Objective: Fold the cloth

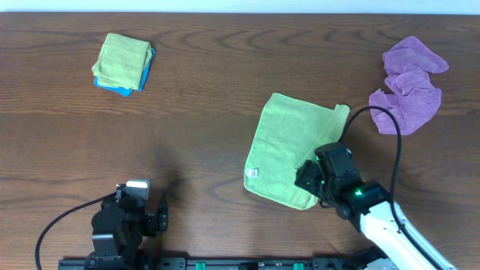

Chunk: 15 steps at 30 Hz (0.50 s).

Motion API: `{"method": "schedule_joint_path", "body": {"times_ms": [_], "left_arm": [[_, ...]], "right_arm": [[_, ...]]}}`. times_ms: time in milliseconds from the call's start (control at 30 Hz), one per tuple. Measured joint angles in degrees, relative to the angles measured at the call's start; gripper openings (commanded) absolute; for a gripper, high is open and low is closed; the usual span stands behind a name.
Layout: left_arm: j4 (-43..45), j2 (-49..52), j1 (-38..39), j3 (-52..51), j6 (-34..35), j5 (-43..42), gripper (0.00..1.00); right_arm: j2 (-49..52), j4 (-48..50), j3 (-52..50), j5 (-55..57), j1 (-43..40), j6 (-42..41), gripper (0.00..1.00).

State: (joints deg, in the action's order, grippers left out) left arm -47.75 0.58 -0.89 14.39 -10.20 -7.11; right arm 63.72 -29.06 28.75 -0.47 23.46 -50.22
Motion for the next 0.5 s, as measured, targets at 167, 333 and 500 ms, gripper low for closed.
{"method": "schedule_joint_path", "body": {"times_ms": [167, 333, 500], "left_arm": [[0.00, 0.00, 0.00, 0.00, 0.00, 0.00, 0.95], [0.00, 0.00, 0.00, 0.00, 0.00, 0.00, 0.95], [0.00, 0.00, 0.00, 0.00, 0.00, 0.00, 0.95]], "right_arm": [[0.44, 0.00, 0.00, -0.11, 0.00, 2.82, 0.65], [1.84, 0.07, 0.00, -0.44, 0.00, 7.48, 0.52], [3.80, 0.26, 0.00, -0.68, 0.00, 12.83, 0.26]]}}
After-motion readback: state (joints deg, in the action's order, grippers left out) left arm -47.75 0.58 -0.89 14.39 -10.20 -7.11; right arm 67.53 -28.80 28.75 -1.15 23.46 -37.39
